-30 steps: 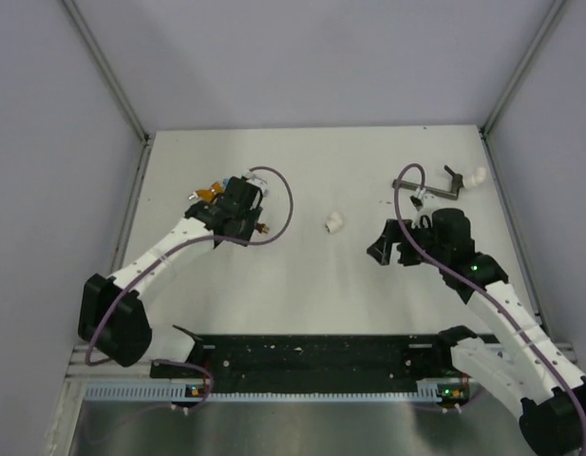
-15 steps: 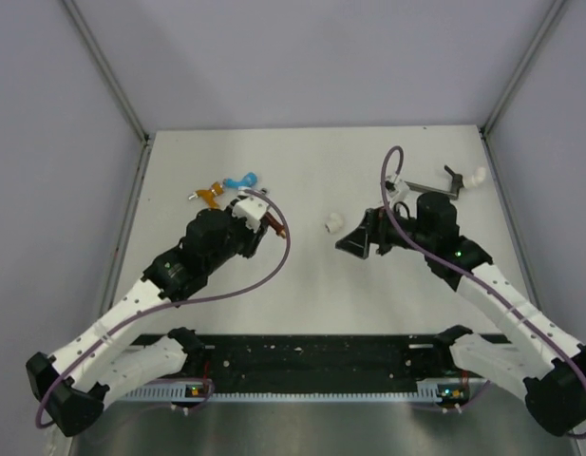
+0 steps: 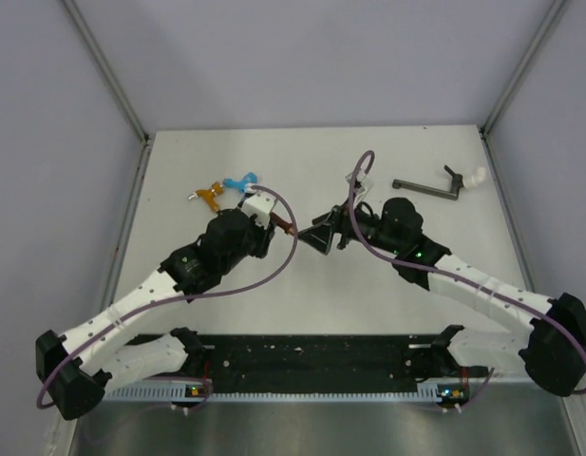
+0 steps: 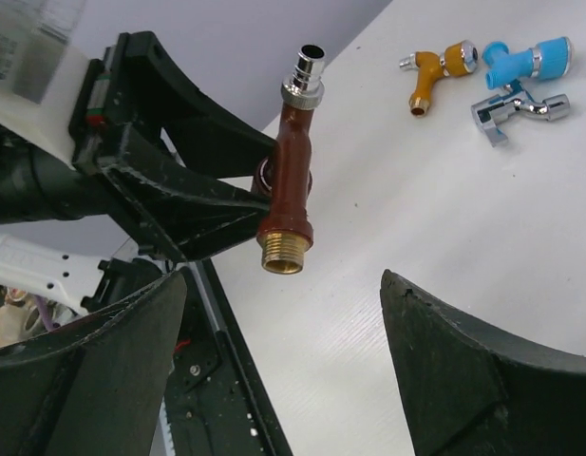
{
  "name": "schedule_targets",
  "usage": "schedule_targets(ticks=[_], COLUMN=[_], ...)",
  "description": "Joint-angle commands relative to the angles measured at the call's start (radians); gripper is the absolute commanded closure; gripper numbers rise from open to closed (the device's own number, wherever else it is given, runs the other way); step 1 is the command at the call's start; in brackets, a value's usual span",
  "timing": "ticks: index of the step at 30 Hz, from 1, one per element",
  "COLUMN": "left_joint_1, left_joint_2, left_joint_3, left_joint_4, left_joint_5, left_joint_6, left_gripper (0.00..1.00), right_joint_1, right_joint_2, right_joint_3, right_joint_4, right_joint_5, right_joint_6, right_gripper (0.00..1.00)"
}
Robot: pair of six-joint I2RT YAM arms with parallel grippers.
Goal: Install the water faucets
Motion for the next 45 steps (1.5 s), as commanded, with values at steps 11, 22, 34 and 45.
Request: schedule_targets(ticks=[11, 22, 34, 45], left_joint_1=[-0.032, -0.031, 0.095, 0.451], left_joint_2=[-0.016, -0.038, -0.262, -0.265], left_joint_3=[0.045, 0.030, -0.030, -0.111], left_joint_4=[0.059, 0.047, 0.039, 0.241], left_joint_5=[-0.063, -0.029, 0.245, 1.066], left_joint_6=[-0.100, -0.094, -0.081, -0.218], left_gripper=[1.00, 1.00, 0.16, 0.16], right_joint_1=[0.087, 0.087, 0.021, -0.062], right_joint_2=[0.215, 0.247, 0.129, 0.008], right_joint_3=[0.082, 0.073, 0.025, 0.067], right_joint_4=[0.267, 0.326, 0.235, 0.080], right_joint_5=[0.021, 0.000, -0.092, -0.362], right_joint_6=[0.005, 0.011, -0.069, -0.191], right_gripper=[0.34, 1.00, 1.00, 1.00])
